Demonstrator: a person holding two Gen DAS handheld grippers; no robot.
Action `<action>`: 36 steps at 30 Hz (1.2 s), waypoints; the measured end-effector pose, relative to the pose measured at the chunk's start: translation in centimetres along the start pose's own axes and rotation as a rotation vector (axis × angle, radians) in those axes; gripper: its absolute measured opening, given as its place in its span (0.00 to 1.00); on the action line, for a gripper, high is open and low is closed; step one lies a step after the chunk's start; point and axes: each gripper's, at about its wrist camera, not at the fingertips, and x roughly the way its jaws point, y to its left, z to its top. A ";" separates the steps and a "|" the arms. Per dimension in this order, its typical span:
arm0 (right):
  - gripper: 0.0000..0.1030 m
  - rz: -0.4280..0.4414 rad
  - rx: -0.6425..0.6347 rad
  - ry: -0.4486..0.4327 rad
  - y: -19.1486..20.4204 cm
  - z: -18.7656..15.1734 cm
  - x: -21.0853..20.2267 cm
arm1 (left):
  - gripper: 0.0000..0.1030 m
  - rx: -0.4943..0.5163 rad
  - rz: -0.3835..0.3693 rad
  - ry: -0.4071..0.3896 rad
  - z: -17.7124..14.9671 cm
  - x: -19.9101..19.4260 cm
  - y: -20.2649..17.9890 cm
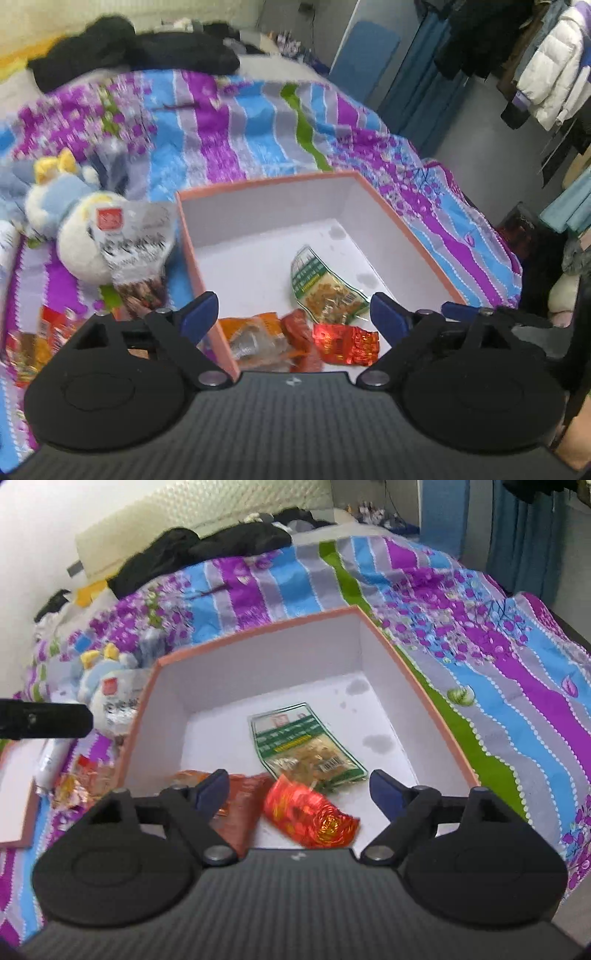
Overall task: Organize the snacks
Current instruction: 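Open both tools to drop the orange bag and red tea packet into the box, then withdraw both tools from the box back toward the snack pile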
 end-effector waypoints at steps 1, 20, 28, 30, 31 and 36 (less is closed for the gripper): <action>0.82 0.002 -0.008 -0.016 0.4 -0.1 -0.6 | 0.89 0.012 0.008 -0.017 -0.2 -0.8 -0.1; 0.82 0.092 -0.048 -0.253 7.0 -4.3 -11.3 | 0.89 0.083 0.107 -0.259 -7.3 -13.9 -0.2; 0.82 0.131 -0.062 -0.232 9.6 -7.8 -12.7 | 0.89 0.012 0.118 -0.286 -11.9 -16.3 1.3; 0.82 0.147 -0.080 -0.217 10.5 -8.8 -12.8 | 0.89 -0.001 0.119 -0.284 -13.0 -16.7 1.7; 0.82 0.157 -0.084 -0.209 10.9 -9.2 -12.9 | 0.89 -0.004 0.120 -0.283 -13.4 -16.8 1.9; 0.82 0.202 -0.107 -0.215 12.7 -12.2 -13.2 | 0.89 -0.066 0.137 -0.251 -16.8 -16.7 4.1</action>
